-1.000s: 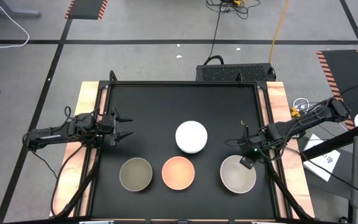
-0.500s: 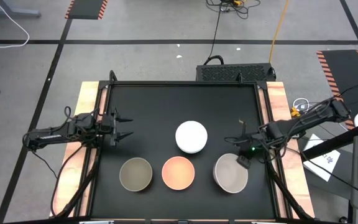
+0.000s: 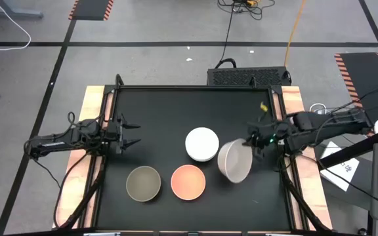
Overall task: Nest bowls inside each other
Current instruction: Stack the dirty white bowl on the white bowl
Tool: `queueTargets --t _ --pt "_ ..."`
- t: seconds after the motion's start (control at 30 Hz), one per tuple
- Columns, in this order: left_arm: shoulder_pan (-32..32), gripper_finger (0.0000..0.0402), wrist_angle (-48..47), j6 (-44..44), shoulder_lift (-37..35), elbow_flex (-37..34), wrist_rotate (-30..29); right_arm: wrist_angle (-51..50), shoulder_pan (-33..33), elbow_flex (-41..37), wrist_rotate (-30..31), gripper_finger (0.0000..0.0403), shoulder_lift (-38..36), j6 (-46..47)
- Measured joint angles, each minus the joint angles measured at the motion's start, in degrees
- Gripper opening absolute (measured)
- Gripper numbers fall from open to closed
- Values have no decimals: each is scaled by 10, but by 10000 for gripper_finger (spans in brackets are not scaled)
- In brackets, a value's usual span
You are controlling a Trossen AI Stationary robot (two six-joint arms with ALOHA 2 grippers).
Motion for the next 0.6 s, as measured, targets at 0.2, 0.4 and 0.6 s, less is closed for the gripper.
queueTargets --t 0.2,0.4,0.6 --pt "0 280 -1 0 0 0 3 -49 -58 29 1 0 -67 -36" --pt "0 280 -1 9 0 0 2 -69 -107 29 12 0 -110 -41" --pt "0 280 1 15 0 0 1 -32 -145 29 -36 0 -77 -64"
